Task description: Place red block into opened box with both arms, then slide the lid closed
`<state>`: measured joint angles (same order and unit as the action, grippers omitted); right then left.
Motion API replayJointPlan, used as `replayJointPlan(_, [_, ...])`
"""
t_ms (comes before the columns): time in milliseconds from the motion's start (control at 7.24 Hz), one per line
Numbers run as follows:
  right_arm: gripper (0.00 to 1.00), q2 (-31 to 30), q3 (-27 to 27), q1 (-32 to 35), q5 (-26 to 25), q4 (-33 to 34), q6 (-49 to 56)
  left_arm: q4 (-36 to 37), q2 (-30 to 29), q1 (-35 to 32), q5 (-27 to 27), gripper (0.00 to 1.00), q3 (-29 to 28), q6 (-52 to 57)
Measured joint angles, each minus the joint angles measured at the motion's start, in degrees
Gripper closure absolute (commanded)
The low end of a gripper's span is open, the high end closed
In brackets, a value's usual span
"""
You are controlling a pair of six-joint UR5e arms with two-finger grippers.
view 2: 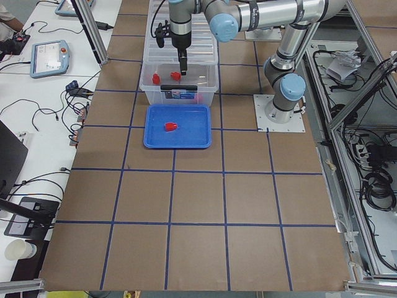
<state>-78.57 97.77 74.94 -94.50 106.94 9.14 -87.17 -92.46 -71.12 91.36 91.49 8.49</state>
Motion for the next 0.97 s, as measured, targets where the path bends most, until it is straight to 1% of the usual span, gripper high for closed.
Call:
replayJointPlan(138, [0.0,0.0,0.0,-0.6,0.0,0.0,0.9,3.3,-2.4,2.0,-0.2,0.0,0.9,2.3])
replayJointPlan(276, [0.0,0.0,-0.2,-0.9,-0.6,0.3,1.9,8.5,-5.0,3.0,-0.2,0.0,2.2,5.6])
replayJointPlan(553, [0.0,0.1,-1.1,-1.1,-3.0,0.9,5.2,16.7,-10.0,3.6,-0.7,0.0,4.9,8.6])
replayJointPlan(691, [0.0,0.2,-1.4,-1.1,-3.5,1.0,5.9,19.0,-12.0,3.8,-0.9,0.0,5.3,9.0])
replayJointPlan(967, [0.0,0.2,-1.7,-2.1,-3.7,1.0,7.6,21.0,-15.4,4.3,-1.1,0.0,5.6,9.2])
